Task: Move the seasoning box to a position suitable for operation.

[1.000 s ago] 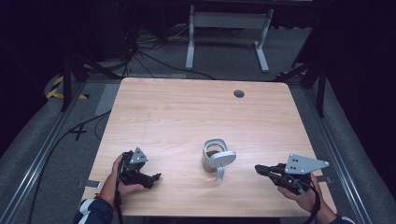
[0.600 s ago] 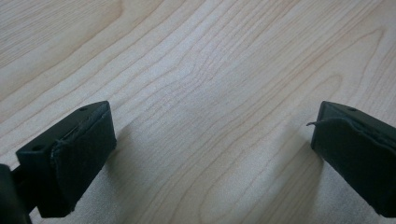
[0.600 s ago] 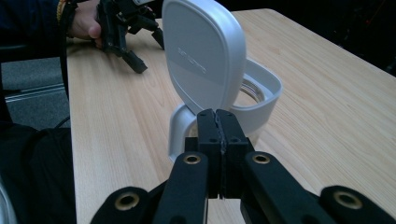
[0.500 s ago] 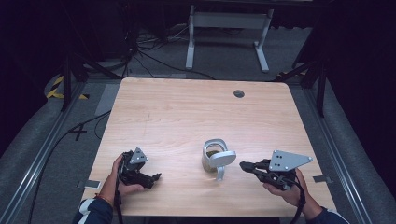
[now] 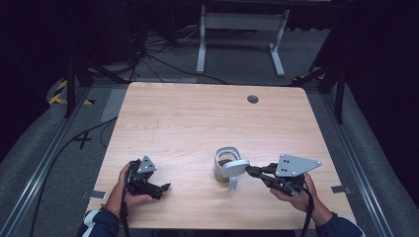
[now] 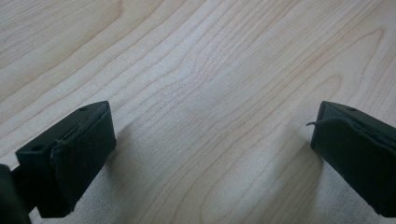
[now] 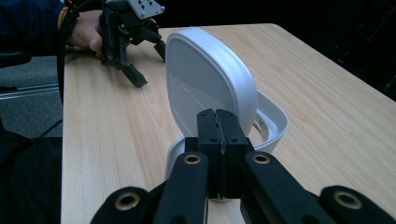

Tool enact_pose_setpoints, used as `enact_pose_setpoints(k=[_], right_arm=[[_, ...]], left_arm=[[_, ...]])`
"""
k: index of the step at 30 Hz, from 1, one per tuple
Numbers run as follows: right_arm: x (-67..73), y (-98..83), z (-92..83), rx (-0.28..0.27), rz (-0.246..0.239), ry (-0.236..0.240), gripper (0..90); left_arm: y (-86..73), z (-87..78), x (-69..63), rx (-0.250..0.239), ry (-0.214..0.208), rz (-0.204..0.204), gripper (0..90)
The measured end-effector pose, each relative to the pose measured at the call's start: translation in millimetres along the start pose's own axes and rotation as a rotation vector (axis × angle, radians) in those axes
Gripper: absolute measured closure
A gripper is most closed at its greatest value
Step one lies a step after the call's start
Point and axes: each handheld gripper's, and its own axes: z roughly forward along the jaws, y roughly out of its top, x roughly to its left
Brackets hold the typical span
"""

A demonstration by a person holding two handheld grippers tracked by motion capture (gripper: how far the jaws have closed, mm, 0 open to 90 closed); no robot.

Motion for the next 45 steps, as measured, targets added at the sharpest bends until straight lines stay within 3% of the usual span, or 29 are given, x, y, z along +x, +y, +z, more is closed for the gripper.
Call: enact_pose_setpoints(k=[18,24,29,34,45], right_arm=[[-3.1,6.4,11.2,0.009,-0.019,-0.002,89.9],[-8.4,8.1,16.0,0.007,-0.006,-0.005,89.9],[-17.6,8.5,27.1,0.024,0.01,-0.045,90.0],[-19.7,7.9,19.5,0.005,0.012,-0.048,89.9],[-21.2,-4.2,-0.4,0.034,0.009,-0.067,89.9]], left_arm=[[0.0,0.1,-0.1,0.0,-0.001,-0.001,0.1],[0.0,-0.1,0.0,0.002,0.0,0.0,0.1],[-0.1,0.0,-0.1,0.0,-0.001,-0.001,0.2],[0.2,0.2,0.5,-0.002,-0.003,0.006,0.1],[0.1,0.4,0.5,-0.003,-0.004,0.007,0.2]])
